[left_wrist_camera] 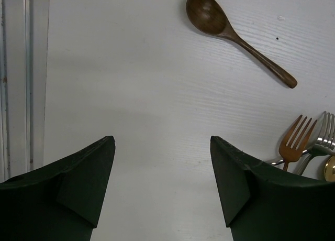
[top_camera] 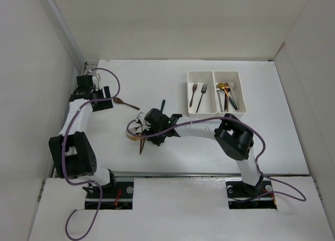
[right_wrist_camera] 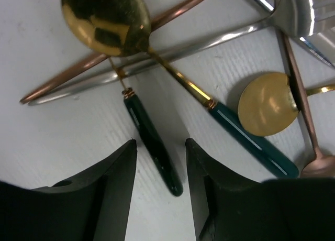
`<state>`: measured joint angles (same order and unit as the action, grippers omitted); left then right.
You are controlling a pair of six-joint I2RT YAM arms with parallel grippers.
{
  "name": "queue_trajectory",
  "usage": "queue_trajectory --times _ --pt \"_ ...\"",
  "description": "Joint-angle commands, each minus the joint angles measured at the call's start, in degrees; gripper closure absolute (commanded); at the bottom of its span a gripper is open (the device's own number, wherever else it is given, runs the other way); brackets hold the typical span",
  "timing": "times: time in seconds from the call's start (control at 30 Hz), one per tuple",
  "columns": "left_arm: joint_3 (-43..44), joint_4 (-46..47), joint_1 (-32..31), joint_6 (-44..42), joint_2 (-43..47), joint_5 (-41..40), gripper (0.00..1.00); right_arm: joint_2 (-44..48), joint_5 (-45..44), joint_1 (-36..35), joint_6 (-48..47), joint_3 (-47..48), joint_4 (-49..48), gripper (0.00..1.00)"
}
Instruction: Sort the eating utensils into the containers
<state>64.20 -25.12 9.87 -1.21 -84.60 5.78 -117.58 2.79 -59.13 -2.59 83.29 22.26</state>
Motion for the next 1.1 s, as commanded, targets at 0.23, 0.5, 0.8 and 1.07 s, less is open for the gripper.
queue_trajectory --times 0.23,0.5,0.8,1.07 --pt "0.92 0.43 0.41 0.25 2.42 -0.51 0.29 -5.2 -3.67 -2.57 -2.42 4.69 0.33 0.9" --pt "0.92 0.43 0.41 0.25 1.9 -0.51 0.29 4.7 3.79 -3.09 -11.63 1.79 0.85 1.0" --pt "1.45 0.43 0.41 0.25 1.37 -0.51 0.29 14.57 7.23 -0.65 -9.73 5.04 -2.3 1.0" --pt "5.22 -0.71 0.41 2.0 -2.14 0.72 0.29 20.1 -4.61 21.58 14.08 2.67 -8.11 1.0"
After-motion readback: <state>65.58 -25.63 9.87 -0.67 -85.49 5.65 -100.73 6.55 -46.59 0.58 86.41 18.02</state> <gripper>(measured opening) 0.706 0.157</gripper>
